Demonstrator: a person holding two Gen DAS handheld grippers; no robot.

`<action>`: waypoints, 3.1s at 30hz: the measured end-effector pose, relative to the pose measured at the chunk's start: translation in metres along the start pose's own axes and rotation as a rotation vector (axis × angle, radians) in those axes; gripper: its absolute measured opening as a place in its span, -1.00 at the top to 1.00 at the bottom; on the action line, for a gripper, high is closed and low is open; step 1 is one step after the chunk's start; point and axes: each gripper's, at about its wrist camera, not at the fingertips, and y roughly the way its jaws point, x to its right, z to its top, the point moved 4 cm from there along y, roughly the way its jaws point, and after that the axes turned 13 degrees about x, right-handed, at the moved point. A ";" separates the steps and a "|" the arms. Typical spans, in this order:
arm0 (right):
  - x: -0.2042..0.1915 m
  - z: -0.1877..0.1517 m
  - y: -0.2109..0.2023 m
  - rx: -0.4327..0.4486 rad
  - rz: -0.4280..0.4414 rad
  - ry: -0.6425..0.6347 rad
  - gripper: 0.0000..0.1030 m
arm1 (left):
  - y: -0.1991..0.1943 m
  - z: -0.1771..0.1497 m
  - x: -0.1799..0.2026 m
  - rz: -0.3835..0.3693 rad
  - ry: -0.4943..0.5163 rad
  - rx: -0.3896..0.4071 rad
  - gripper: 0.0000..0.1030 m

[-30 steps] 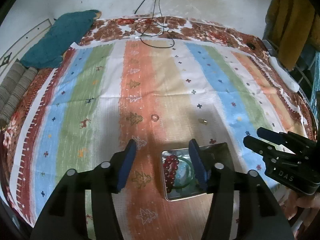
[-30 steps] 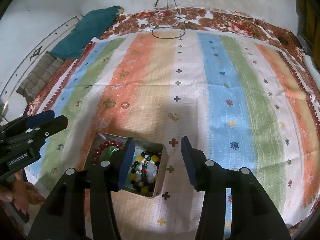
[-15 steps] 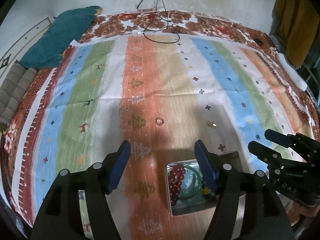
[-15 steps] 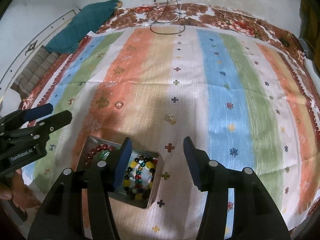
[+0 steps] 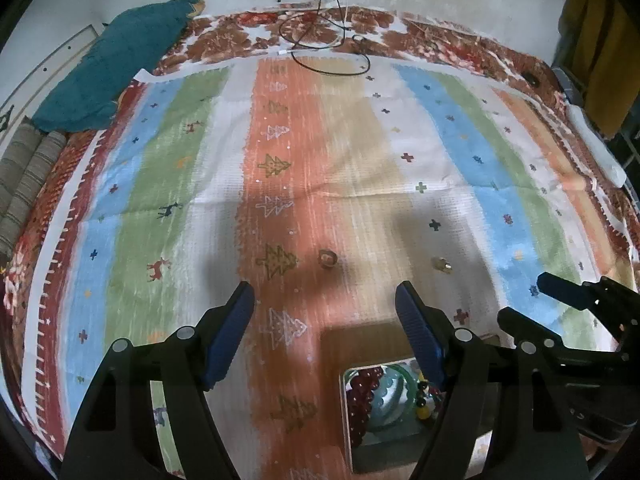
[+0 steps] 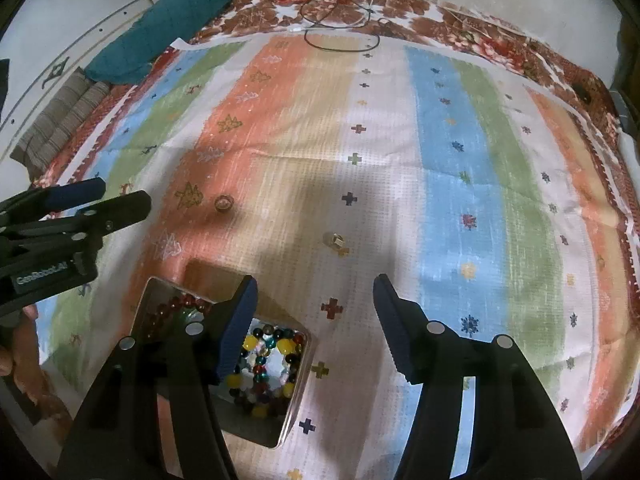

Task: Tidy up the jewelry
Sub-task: 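Move both tools toward the two small gold rings on the cloth, then close the left tool on one gold ring while the right tool grasps the other ring, then carry the ring in the left tool while the right tool carries its ring over the tin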

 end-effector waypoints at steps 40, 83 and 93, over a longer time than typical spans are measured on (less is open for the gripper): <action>0.017 0.001 0.093 -0.177 -0.024 -0.011 -0.23 | 0.100 0.000 -0.003 0.016 0.070 -0.167 -0.28; 0.013 0.003 0.131 -0.217 -0.012 -0.020 0.67 | 0.130 -0.007 0.009 -0.024 0.101 -0.227 0.84; 0.011 0.001 0.109 -0.182 0.005 -0.003 0.67 | 0.120 -0.002 0.010 -0.026 0.093 -0.209 0.84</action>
